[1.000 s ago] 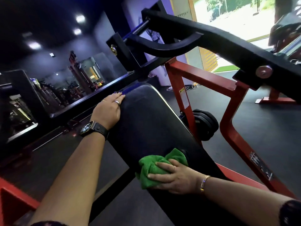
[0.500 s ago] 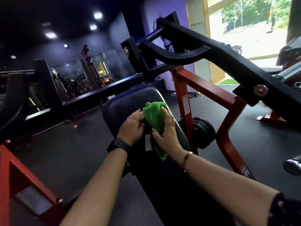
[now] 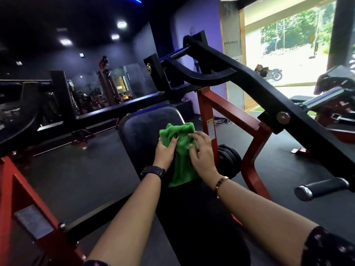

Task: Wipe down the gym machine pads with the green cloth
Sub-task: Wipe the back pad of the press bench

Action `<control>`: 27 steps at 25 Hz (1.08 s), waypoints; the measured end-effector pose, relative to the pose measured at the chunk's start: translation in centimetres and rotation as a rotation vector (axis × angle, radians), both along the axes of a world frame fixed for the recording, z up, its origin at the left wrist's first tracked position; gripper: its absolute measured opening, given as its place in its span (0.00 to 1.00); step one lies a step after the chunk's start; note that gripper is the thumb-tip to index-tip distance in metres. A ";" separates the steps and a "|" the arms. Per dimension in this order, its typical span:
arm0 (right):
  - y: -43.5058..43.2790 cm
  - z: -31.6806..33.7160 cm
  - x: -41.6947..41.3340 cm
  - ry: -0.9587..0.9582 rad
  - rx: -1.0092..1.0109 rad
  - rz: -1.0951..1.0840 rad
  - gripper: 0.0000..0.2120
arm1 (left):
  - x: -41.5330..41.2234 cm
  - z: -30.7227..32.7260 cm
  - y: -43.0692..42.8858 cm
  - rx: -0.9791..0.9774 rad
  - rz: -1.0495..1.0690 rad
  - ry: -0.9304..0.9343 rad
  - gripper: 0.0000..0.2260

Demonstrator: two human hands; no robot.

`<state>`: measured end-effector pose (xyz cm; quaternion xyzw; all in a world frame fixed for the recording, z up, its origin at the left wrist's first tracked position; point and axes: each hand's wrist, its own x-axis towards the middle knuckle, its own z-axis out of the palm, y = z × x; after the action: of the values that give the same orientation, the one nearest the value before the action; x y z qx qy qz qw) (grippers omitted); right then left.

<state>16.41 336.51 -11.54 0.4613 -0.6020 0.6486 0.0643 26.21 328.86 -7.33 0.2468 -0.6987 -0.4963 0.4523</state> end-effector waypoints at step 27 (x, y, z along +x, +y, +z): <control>25.6 0.0 2.5 -0.291 -0.016 -0.322 0.13 | -0.1 -3.0 22.1 -0.061 -0.141 -0.007 0.24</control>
<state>18.94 362.14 -11.58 0.2604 -0.6657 0.6943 0.0830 26.14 350.97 -10.34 0.1849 -0.7308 -0.5044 0.4211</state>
